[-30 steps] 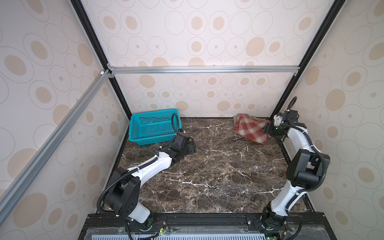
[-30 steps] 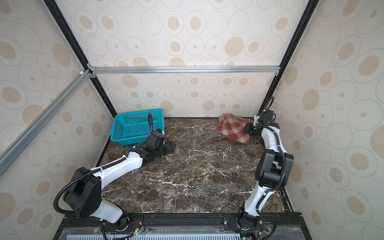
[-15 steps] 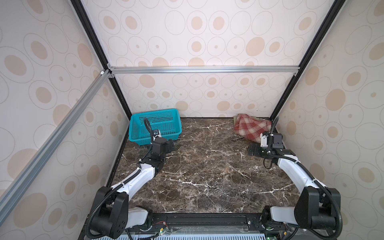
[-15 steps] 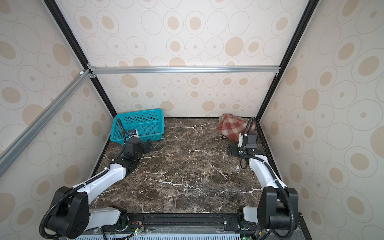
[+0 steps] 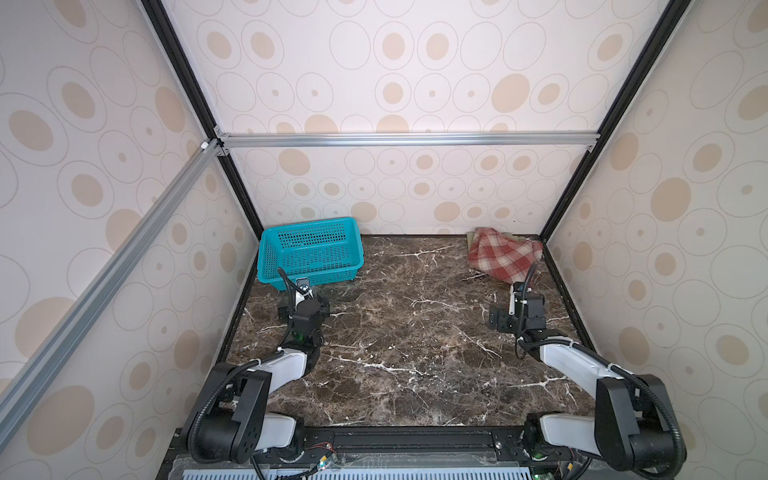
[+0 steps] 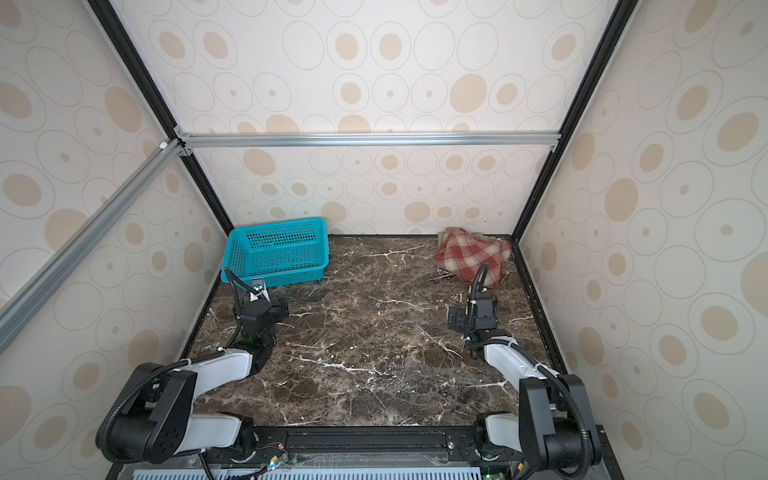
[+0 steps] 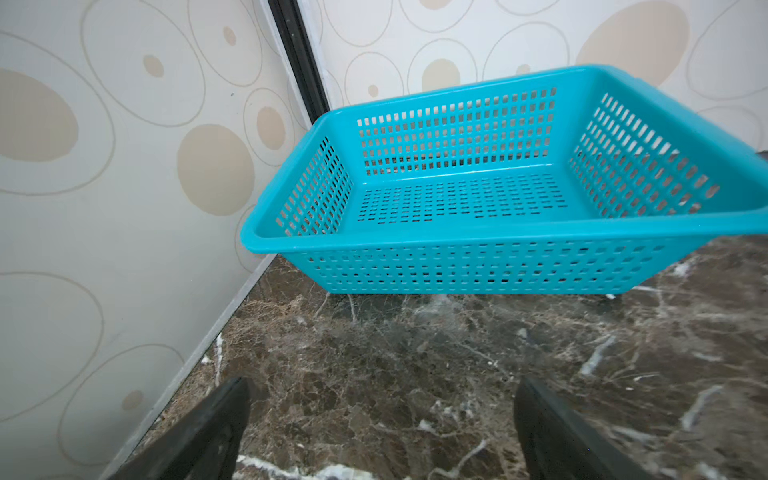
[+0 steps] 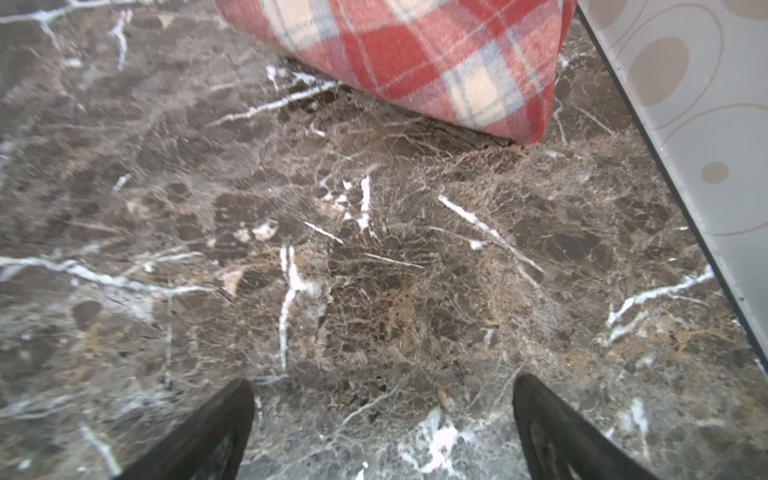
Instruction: Fold and stack the skirts
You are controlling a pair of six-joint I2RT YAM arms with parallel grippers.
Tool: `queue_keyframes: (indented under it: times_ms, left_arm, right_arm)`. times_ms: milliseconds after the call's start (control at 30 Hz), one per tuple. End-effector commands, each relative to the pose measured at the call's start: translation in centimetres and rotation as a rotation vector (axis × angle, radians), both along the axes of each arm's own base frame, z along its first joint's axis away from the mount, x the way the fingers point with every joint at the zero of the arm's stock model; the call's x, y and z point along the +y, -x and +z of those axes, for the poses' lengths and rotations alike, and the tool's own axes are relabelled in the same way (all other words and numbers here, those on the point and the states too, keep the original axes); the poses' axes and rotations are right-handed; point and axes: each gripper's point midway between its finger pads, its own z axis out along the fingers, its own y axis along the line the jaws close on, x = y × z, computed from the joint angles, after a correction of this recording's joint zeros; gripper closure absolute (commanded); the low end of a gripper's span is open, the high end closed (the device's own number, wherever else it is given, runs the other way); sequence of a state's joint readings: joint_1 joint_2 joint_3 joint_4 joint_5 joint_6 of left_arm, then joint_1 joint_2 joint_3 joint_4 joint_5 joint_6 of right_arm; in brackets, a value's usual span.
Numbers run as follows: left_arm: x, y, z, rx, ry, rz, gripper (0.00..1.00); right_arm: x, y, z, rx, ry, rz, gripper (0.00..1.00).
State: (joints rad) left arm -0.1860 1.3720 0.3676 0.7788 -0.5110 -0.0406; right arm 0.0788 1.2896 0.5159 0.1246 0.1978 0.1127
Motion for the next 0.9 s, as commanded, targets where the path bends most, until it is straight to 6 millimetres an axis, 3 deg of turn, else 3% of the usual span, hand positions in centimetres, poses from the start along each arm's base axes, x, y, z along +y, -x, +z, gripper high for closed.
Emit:
queue_keyframes:
  times_ms: [0, 367, 567, 867]
  left_arm:
    - [0.5, -0.5, 2.1, -0.117, -0.041, -0.010, 0.01]
    - [0.6, -0.7, 0.4, -0.199, 0.067, -0.113, 0.01]
    - [0.2, -0.4, 0.2, -0.226, 0.067, -0.156, 0.01]
    - [0.3, -0.3, 0.1, -0.223, 0.067, -0.152, 0.01]
  right_arm:
    - [-0.8, -1.5, 1.4, -0.107, 0.049, -0.033, 0.00]
    - [0.2, -4.8, 3.7, -0.325, 0.095, 0.047, 0.01]
    - [-0.2, -5.0, 1.5, -0.339, 0.099, 0.019, 0.00]
    - [-0.2, -5.0, 1.3, -0.330, 0.095, 0.022, 0.00]
